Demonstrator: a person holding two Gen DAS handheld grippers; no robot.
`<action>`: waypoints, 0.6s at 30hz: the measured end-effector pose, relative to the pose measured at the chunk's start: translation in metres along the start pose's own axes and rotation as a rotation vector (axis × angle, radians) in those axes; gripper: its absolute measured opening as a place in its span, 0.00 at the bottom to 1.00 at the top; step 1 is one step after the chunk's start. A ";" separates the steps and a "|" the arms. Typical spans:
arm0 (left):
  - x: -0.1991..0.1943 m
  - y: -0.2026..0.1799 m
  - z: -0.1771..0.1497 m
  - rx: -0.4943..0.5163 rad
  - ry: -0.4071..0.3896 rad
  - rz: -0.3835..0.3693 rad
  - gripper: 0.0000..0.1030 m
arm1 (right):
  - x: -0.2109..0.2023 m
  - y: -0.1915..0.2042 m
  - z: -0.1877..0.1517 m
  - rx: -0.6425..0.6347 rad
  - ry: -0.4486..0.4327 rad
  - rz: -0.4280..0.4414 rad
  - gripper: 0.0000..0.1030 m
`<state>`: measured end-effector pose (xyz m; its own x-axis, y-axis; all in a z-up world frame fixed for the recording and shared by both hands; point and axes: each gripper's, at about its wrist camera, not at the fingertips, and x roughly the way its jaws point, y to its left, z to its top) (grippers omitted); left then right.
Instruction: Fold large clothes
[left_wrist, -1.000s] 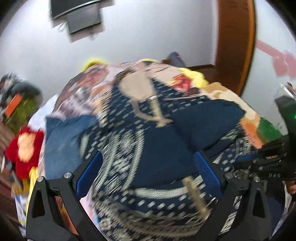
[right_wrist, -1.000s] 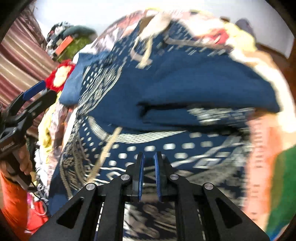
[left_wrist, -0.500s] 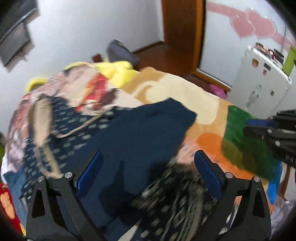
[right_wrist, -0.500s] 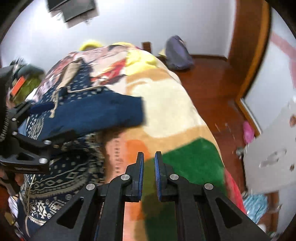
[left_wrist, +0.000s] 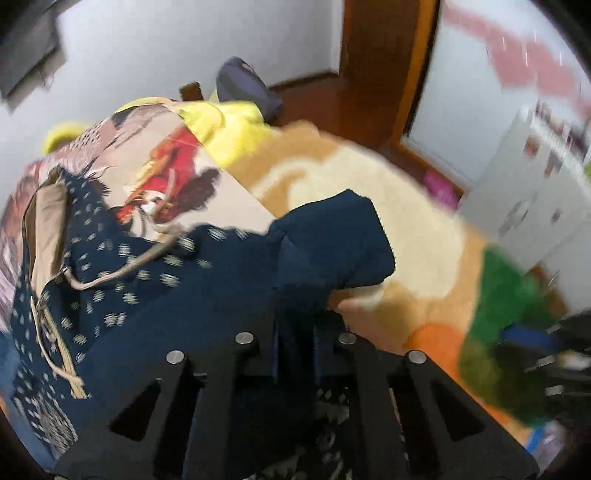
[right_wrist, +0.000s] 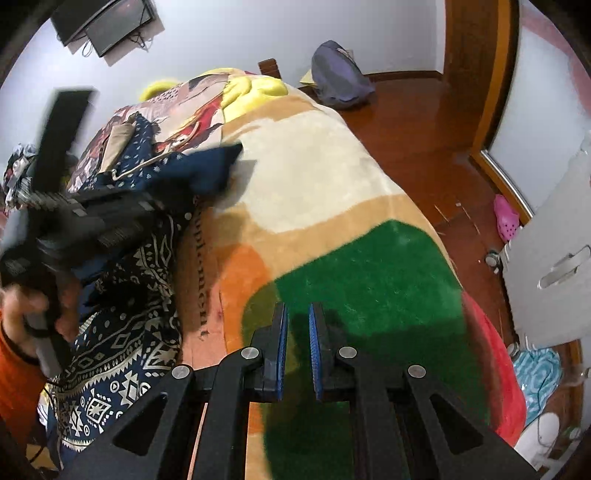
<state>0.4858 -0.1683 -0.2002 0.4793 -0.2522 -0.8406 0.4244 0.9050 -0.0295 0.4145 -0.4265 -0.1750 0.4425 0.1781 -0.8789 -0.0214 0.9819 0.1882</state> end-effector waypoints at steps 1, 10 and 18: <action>-0.012 0.007 0.002 -0.025 -0.032 -0.009 0.12 | 0.000 0.004 0.001 -0.009 0.000 -0.002 0.07; -0.156 0.105 -0.020 -0.174 -0.294 0.067 0.11 | -0.012 0.064 0.026 -0.145 -0.061 0.042 0.07; -0.205 0.183 -0.083 -0.224 -0.337 0.254 0.11 | -0.006 0.139 0.053 -0.301 -0.099 0.076 0.07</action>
<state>0.4012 0.0772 -0.0780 0.7849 -0.0771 -0.6148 0.1033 0.9946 0.0072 0.4562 -0.2950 -0.1204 0.5146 0.2589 -0.8174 -0.3151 0.9437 0.1006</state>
